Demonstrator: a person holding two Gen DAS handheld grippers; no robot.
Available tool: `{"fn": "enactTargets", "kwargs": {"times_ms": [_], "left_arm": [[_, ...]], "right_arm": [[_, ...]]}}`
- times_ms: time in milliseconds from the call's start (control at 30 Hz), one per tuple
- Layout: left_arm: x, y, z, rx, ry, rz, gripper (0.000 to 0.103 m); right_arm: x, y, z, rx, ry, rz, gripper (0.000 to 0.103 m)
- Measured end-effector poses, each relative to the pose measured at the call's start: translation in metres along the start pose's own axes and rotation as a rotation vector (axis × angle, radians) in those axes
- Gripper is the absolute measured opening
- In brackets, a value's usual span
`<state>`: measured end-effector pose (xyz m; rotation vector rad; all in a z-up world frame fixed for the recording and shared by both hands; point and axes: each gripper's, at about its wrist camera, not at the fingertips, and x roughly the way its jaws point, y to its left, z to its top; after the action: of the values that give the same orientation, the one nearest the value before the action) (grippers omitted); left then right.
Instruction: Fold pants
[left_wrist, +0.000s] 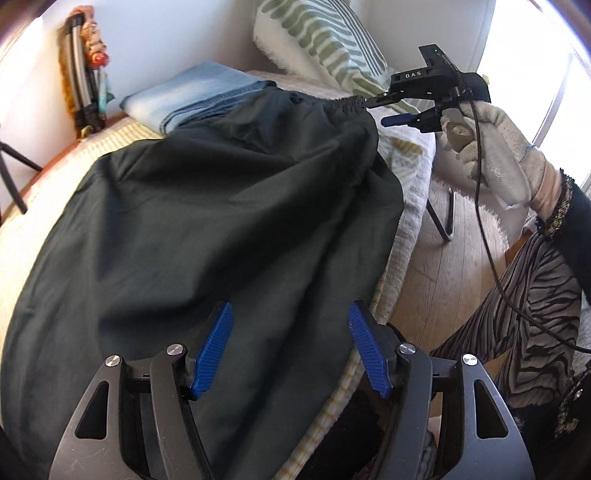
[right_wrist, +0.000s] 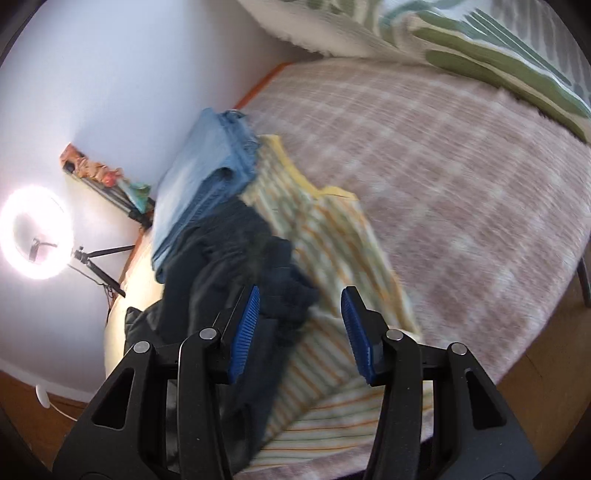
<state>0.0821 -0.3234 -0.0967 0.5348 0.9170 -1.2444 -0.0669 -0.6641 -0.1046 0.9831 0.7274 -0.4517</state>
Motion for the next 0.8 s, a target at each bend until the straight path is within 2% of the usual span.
{"fn": "enactTargets", "kwargs": {"times_ms": [100,167,333,533,700,733,800], "left_arm": [[0.006,0.002,0.002,-0.017,0.014,-0.013,0.065],[0.008,0.003,0.003,-0.025,0.013,-0.016,0.065],[0.013,0.011,0.001,-0.057,0.021,-0.019,0.065],[0.011,0.02,-0.005,-0.088,0.037,-0.01,0.065],[0.011,0.021,-0.009,-0.093,0.043,-0.006,0.065],[0.012,0.021,-0.009,-0.094,0.043,-0.006,0.065],[0.012,0.021,-0.008,-0.102,0.041,-0.008,0.065]], "right_arm": [[0.006,-0.005,0.001,-0.005,0.024,-0.006,0.032],[0.013,-0.004,0.002,-0.024,0.044,-0.013,0.027],[0.024,0.002,0.005,-0.032,0.08,0.014,0.026],[0.037,0.007,0.004,-0.039,0.102,-0.014,0.03],[0.041,0.007,0.002,-0.037,0.09,-0.006,0.029],[0.04,0.008,0.001,-0.043,0.077,0.004,0.02],[0.035,0.013,0.001,-0.07,0.053,0.014,0.014]]}}
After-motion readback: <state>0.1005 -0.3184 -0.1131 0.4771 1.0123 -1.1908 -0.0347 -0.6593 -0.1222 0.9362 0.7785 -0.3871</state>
